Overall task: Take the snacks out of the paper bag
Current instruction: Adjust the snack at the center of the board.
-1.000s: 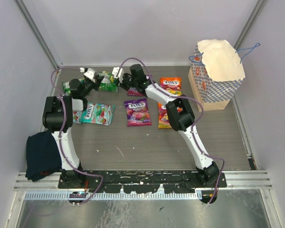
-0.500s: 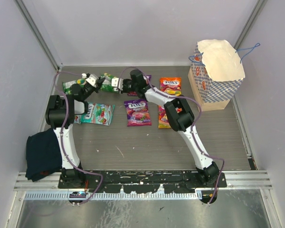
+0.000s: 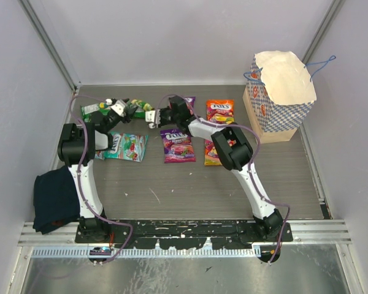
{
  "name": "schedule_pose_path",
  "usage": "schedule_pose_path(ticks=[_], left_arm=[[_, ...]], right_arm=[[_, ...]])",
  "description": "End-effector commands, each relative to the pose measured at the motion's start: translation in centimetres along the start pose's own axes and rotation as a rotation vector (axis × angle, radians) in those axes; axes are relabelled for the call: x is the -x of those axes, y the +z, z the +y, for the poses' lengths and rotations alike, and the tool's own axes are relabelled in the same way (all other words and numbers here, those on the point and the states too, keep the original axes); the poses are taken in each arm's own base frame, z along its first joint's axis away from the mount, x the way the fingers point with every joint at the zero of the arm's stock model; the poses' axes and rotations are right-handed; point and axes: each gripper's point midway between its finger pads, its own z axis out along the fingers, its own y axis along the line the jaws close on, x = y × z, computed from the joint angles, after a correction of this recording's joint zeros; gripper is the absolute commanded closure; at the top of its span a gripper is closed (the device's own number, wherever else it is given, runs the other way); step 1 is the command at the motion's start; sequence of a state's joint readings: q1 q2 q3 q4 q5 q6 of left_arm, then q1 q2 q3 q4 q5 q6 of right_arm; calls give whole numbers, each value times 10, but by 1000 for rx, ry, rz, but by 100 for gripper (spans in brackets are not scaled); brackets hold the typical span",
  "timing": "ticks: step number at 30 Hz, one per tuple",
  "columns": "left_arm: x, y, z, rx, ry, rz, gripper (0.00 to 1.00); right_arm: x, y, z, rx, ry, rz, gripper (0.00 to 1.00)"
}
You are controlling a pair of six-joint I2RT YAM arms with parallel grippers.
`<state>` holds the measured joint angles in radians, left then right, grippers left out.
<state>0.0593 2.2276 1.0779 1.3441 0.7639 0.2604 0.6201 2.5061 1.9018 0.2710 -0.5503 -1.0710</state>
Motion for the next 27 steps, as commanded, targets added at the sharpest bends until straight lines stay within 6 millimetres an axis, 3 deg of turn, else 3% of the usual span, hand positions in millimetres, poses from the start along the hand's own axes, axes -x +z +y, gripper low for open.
schedule_pose_path(ticks=[1,2,4,5,6,13,20,22,23,25,27], left_arm=[[44,-3,11,23,135,-83,19],[48,-4,11,30,141,-84,0],[55,-8,13,45,148,-83,2],[59,-10,13,53,150,-84,2],[65,-11,16,66,156,-89,2],[104,-21,31,157,83,-125,2],[163,-31,25,127,3,-216,2],[178,-38,40,202,-121,-249,2],[183,-42,52,260,-262,-271,2],[180,-51,72,302,-448,-230,2],[150,-48,67,301,-630,-26,2]], right_arm=[[37,-18,-30,-111,-130,0,67],[40,-22,-32,-136,-140,3,60],[46,-28,-31,-168,-155,-6,27],[48,-31,-31,-177,-157,-7,4],[50,-33,-31,-183,-159,-10,1],[79,-55,-35,-217,-128,-74,0],[137,-86,-63,-229,-4,-256,0],[151,-100,-78,-265,128,-334,0],[160,-109,-95,-320,239,-386,0],[154,-113,-117,-356,606,-400,0],[137,-105,-129,-332,848,-292,0]])
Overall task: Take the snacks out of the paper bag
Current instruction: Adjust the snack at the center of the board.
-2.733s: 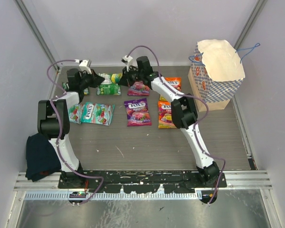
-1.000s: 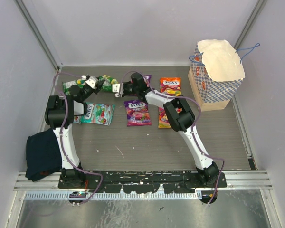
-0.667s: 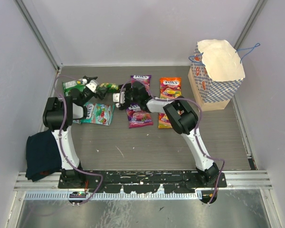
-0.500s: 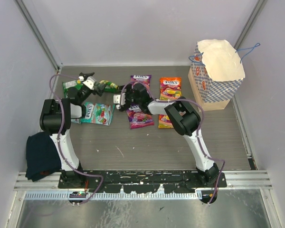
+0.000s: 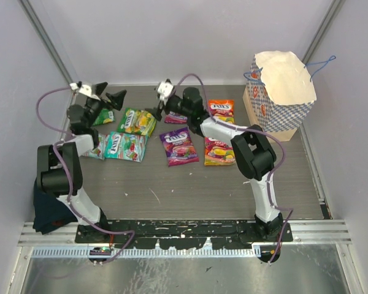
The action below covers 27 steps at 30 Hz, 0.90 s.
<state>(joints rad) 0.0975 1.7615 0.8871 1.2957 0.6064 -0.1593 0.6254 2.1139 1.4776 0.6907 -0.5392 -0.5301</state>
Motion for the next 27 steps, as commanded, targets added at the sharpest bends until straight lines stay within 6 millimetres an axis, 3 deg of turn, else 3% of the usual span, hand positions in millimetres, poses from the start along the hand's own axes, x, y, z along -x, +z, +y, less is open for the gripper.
schedule_pose_path(ticks=[1,5,9,13,19,27], left_arm=[[-3,-2,23,150,-362,235,2],[-40,-11,-4,225,-237,482,3],[-71,-28,-21,320,-161,670,4],[-110,-48,-27,354,-185,799,2],[-154,-64,-35,346,-234,943,2],[-170,-49,-55,241,-280,956,2]], right_arm=[[39,4,-72,-206,568,59,0],[2,-18,-84,-456,733,317,0],[-34,-68,-53,-672,889,428,0],[-85,-95,-20,-758,855,658,0],[-95,-104,17,-722,799,790,0],[-99,-104,45,-651,783,869,0]])
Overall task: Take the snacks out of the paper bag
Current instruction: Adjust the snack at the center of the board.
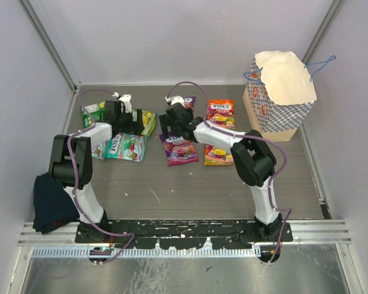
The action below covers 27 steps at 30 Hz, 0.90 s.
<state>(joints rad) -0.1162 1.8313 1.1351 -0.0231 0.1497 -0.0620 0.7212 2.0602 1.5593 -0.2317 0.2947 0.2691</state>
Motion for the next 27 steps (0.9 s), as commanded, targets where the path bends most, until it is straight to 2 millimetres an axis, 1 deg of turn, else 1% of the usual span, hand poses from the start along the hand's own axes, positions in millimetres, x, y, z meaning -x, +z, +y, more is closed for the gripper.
schedule_pose_path(ticks=[1,4,10,17,20,23,27], left_arm=[[31,-1,-14,-46,43,-73,2],[27,5,-10,-23,37,-38,2],[16,13,-4,13,26,83,2],[10,10,-3,35,37,158,2],[3,8,-2,41,28,202,2],[4,9,-3,37,18,199,2],[10,18,-8,12,0,209,2]], right_arm=[[13,-10,2,-1,11,-20,0],[8,-9,2,1,18,-9,0],[-2,-12,-7,-33,25,12,0],[-1,-15,-9,-50,28,36,0],[-8,-19,-9,-45,24,65,0],[-15,-21,-9,-42,28,80,0],[-28,-22,-4,-28,22,98,0]])
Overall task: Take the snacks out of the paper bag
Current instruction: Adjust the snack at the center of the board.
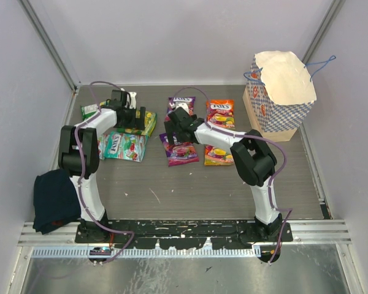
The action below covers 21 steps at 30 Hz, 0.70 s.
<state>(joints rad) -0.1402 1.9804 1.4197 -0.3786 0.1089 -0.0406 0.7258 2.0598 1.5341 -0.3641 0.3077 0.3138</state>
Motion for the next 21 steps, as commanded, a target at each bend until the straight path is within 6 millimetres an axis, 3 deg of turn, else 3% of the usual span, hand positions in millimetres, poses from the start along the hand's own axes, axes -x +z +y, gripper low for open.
schedule_pose_path(ticks=[1,7,14,21], left_arm=[[18,6,-9,-37,-11,-1,2],[27,20,-12,-37,-10,7,2],[31,34,8,97,-98,70,2],[41,43,28,236,-199,55,2]], right_arm=[[8,-17,10,38,24,-38,0],[1,-21,18,59,4,-30,0],[-17,-14,22,80,38,16,0],[-33,-8,2,4,139,46,0]])
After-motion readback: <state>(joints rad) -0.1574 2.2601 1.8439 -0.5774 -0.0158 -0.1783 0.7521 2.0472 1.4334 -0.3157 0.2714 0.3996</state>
